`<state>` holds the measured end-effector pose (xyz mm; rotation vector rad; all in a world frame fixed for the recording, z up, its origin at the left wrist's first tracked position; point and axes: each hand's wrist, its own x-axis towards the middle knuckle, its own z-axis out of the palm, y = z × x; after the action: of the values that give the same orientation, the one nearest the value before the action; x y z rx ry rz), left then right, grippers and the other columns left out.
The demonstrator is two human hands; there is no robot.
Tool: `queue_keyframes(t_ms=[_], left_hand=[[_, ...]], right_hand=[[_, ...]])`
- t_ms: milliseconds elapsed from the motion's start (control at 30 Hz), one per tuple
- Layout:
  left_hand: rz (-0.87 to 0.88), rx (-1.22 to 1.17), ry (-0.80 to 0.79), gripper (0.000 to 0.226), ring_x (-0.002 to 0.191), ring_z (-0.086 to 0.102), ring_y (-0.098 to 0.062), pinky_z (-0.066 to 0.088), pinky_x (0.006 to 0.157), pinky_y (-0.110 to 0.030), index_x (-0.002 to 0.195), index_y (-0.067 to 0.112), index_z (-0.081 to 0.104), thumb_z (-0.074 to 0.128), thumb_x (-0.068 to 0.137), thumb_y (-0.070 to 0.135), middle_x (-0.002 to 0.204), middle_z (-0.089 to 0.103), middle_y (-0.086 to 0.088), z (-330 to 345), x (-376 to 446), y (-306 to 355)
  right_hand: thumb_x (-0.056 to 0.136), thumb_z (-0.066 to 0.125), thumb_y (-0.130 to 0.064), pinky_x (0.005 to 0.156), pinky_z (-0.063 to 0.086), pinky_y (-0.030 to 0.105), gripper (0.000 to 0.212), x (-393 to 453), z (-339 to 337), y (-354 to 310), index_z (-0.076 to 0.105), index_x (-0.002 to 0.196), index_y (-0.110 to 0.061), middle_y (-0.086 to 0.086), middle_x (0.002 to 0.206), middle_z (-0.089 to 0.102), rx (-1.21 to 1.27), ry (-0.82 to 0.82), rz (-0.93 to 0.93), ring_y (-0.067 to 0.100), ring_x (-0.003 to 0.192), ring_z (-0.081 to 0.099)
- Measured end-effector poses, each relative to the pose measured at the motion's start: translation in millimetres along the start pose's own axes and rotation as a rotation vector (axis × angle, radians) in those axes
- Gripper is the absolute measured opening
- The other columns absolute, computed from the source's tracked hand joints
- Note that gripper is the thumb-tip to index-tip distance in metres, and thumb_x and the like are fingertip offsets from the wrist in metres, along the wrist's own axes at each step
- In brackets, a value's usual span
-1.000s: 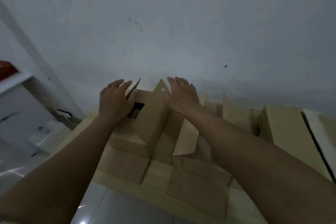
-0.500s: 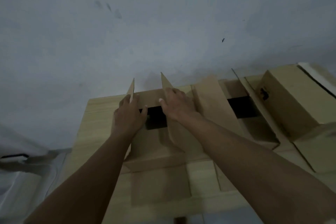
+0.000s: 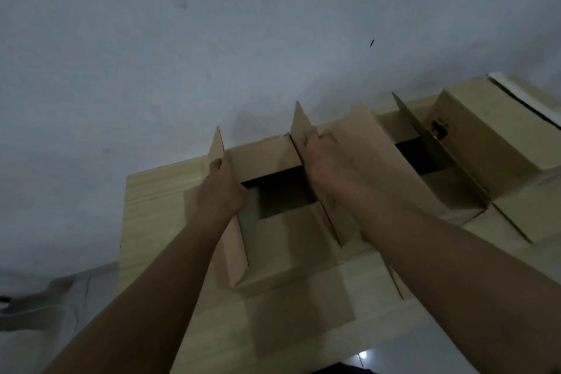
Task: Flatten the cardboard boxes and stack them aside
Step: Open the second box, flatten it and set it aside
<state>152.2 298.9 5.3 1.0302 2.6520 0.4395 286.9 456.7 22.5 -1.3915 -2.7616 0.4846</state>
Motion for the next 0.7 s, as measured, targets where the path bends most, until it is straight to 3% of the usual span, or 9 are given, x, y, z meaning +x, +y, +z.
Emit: queue_keyframes(t_ms=[100, 200, 300, 367, 467, 567, 633, 700], left_hand=[[0.028, -0.012, 0.018, 0.091, 0.115, 0.053, -0.039, 0.048, 0.079, -0.043, 0.156, 0.017, 0.004, 0.061, 0.085, 0.010, 0.144, 0.039, -0.017, -8, 8, -18], [-0.017, -0.033, 0.070, 0.096, 0.104, 0.056, -0.042, 0.045, 0.069, -0.040, 0.155, 0.019, -0.005, 0.062, 0.086, 0.012, 0.130, 0.046, -0.021, -17, 11, -47], [-0.156, -0.016, 0.067, 0.089, 0.112, 0.051, -0.046, 0.043, 0.078, -0.044, 0.155, 0.009, 0.000, 0.060, 0.091, 0.020, 0.140, 0.035, -0.025, -20, 6, -76], [-0.242, 0.023, 0.040, 0.091, 0.124, 0.041, -0.046, 0.042, 0.092, -0.051, 0.154, 0.006, 0.001, 0.061, 0.090, 0.035, 0.149, 0.024, -0.025, -13, 6, -92], [-0.344, 0.079, -0.044, 0.109, 0.146, 0.008, -0.040, 0.020, 0.113, -0.056, 0.153, 0.005, -0.005, 0.056, 0.085, 0.064, 0.161, -0.005, -0.019, 6, 12, -107], [-0.412, 0.077, -0.142, 0.127, 0.148, -0.014, -0.033, 0.002, 0.116, -0.058, 0.153, 0.005, -0.011, 0.047, 0.073, 0.085, 0.161, -0.016, -0.017, 27, 20, -116], [-0.444, 0.028, -0.200, 0.128, 0.149, -0.012, -0.032, 0.004, 0.117, -0.055, 0.153, 0.003, -0.010, 0.048, 0.073, 0.084, 0.161, -0.014, -0.017, 40, 26, -116], [-0.474, -0.077, -0.244, 0.116, 0.149, -0.004, -0.035, 0.010, 0.119, -0.051, 0.153, -0.001, -0.006, 0.051, 0.083, 0.072, 0.162, -0.008, -0.019, 51, 31, -114]], right_hand=[[0.099, 0.051, -0.010, 0.098, 0.044, 0.050, 0.069, 4, 4, 7, 0.012, 0.156, -0.006, 0.022, 0.150, 0.037, 0.018, -0.011, 0.177, 0.041, 0.130, 0.045], [0.101, 0.050, -0.029, 0.108, 0.033, 0.053, 0.084, 5, 21, 10, -0.006, 0.158, -0.004, 0.021, 0.160, 0.019, 0.048, -0.013, 0.226, 0.043, 0.139, 0.031], [0.101, 0.045, -0.039, 0.114, 0.025, 0.052, 0.086, 7, 40, 19, -0.007, 0.157, -0.002, 0.021, 0.163, 0.012, -0.030, 0.011, 0.217, 0.043, 0.142, 0.025], [0.100, 0.042, -0.044, 0.118, 0.019, 0.051, 0.084, 10, 52, 25, -0.002, 0.158, -0.002, 0.021, 0.165, 0.004, -0.059, -0.044, 0.234, 0.041, 0.148, 0.014], [0.100, 0.034, -0.055, 0.123, 0.002, 0.052, 0.085, 13, 71, 34, 0.002, 0.158, -0.003, 0.021, 0.165, -0.007, -0.036, -0.083, 0.255, 0.036, 0.153, -0.008], [0.092, 0.031, -0.073, 0.122, -0.008, 0.050, 0.101, 14, 85, 38, -0.002, 0.159, -0.006, 0.020, 0.165, -0.013, 0.000, -0.132, 0.303, 0.032, 0.153, -0.015], [0.082, 0.033, -0.085, 0.120, -0.011, 0.047, 0.116, 15, 90, 37, -0.007, 0.158, -0.007, 0.019, 0.165, -0.016, 0.023, -0.176, 0.350, 0.030, 0.153, -0.016], [0.079, 0.043, -0.086, 0.121, -0.007, 0.044, 0.123, 18, 91, 33, -0.007, 0.158, -0.006, 0.020, 0.165, -0.016, 0.059, -0.202, 0.379, 0.031, 0.153, -0.014]])
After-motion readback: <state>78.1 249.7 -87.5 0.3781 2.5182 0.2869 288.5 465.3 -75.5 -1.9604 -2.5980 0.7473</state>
